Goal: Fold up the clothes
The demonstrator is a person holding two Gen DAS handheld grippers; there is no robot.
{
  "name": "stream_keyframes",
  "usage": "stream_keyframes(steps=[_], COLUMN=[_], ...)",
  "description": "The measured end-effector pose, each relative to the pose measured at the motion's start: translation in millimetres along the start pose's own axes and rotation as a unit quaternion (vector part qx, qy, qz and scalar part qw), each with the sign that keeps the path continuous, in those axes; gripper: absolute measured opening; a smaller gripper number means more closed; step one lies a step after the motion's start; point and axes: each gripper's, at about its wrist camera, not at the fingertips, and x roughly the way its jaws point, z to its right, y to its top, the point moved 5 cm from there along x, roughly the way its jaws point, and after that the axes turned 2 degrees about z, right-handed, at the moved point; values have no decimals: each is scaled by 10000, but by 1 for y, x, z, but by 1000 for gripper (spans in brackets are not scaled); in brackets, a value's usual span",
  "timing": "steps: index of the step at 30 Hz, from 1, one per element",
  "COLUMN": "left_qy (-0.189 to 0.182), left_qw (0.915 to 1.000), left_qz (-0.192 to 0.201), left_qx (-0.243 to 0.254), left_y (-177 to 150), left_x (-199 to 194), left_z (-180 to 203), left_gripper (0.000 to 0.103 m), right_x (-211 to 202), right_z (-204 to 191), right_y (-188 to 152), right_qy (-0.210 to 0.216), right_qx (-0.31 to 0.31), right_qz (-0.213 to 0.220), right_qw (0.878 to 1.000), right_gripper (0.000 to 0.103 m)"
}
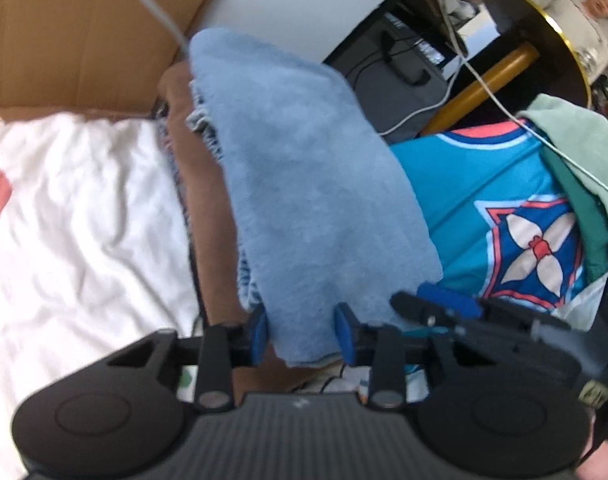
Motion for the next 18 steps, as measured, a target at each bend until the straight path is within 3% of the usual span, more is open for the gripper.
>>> stream_keyframes(steps=[6,8,10,13,14,15,18], left_qy=[724,894,1202,1752,1913,2005,2088], left_qw=[9969,9951,9913,9814,9773,9737,9695], left_qz=[-115,-180,-188,-147,-126,-126,-223], left_qx=[282,374,497,772,906,1075,1267], left_y=[4,9,14,17,16,15,19], left_x=[-41,-55,-70,-90,-97,-103,-123], left_z=[25,36,49,69,74,81,98], left_gripper=[30,42,48,71,78,79,84], right_x=[-34,-47,-57,-75,-83,-91,-116], right_z=[-10,-9,-9,-11,-13,-16,-25], right_y=[-1,2,6,13,18,23,39], right_qy=[187,244,184,188,237,291,639], right_qx=[177,294,340,339,289,240,230], right_qz=[-284,-363,-466,-565,-577,-591,-598], right_qw=[9993,9986,9982,9977,9976,9975,9959], right_gripper=[48,48,53,66,75,87,95])
